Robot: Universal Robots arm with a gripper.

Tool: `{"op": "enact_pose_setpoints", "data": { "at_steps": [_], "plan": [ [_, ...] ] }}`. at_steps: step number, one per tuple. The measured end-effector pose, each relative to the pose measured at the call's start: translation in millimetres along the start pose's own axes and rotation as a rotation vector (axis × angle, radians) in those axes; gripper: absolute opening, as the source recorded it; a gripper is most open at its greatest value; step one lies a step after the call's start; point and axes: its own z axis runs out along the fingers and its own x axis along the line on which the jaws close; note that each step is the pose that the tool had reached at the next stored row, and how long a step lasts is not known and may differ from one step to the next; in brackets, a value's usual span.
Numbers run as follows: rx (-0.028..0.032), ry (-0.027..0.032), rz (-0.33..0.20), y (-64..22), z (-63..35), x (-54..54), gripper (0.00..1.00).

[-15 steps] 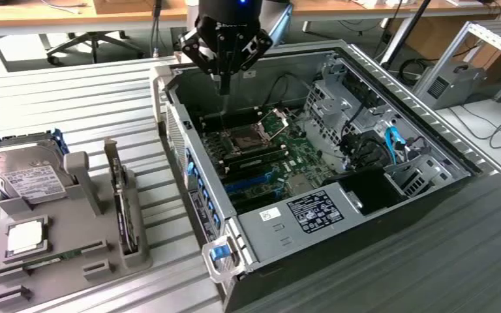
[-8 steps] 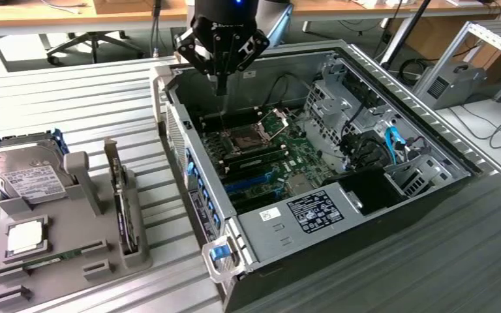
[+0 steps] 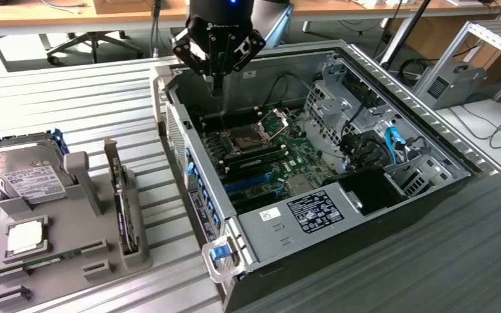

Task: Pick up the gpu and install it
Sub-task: 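Reach for the gpu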

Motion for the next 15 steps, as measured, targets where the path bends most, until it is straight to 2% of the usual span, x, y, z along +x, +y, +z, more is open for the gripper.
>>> {"op": "enact_pose_setpoints", "data": {
  "at_steps": [15],
  "plan": [
    [-0.0001, -0.0001, 0.0, -0.4, -0.1, 5.5, 0.11]
  ]
}}
